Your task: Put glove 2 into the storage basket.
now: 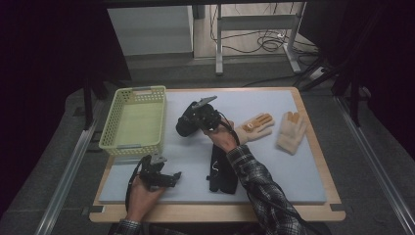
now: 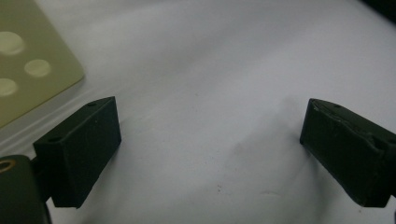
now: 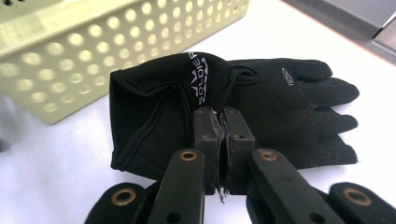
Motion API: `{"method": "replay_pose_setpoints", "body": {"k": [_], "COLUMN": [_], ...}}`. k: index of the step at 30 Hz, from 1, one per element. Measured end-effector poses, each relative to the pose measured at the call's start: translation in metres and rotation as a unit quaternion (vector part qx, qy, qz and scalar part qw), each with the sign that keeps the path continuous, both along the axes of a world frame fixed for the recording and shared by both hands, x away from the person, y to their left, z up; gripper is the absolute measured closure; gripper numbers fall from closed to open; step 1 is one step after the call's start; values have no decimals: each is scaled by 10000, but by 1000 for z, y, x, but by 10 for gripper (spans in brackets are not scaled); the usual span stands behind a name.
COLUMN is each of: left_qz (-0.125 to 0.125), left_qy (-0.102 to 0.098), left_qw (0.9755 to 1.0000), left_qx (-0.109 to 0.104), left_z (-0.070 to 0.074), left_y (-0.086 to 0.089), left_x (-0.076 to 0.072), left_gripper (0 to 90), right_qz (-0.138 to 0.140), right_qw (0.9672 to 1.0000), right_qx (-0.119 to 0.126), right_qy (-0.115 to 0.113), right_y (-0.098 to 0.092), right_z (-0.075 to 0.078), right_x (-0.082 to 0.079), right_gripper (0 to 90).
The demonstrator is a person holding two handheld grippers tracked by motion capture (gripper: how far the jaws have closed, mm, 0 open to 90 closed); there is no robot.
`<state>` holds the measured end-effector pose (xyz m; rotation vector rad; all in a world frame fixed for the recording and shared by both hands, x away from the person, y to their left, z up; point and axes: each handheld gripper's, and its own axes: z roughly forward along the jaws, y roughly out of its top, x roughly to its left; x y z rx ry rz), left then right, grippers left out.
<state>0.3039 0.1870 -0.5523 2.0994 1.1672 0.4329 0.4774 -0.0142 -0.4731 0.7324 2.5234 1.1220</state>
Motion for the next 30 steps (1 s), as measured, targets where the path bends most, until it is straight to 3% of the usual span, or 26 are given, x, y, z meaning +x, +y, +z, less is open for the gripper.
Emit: {"method": "replay_pose_setpoints", "body": {"k": [4,9,16,24,29,30], "left_qz": [0,-1,-1,18,18,1], "left_qy": [-7,-6,-7,7,6,11], "left_qw": [10000,10000,10000,10000,10000,10000], "left_qx": [-4,-1,-1,-23,-23,-5], "left_z": [0,0,0,0,0,0], "left_y": [0,0,0,0,0,0], "left_x": [0,0,0,0,0,0], "left_gripper": [57,57,57,57,57,57], "right_qz": [85,165,416,686,835,993], "right_qw": [9998,9995,9987,9973,9961,9945], "right_qx": [76,205,71,-101,-243,-309], "right_qy": [-156,-168,-289,-228,-170,-98], "right_y": [-18,-40,-73,-110,-121,-122], "right_z": [21,39,53,54,45,38], "right_x": [-17,-36,-76,-121,-139,-145], "right_gripper": [855,855,854,854,854,853]}}
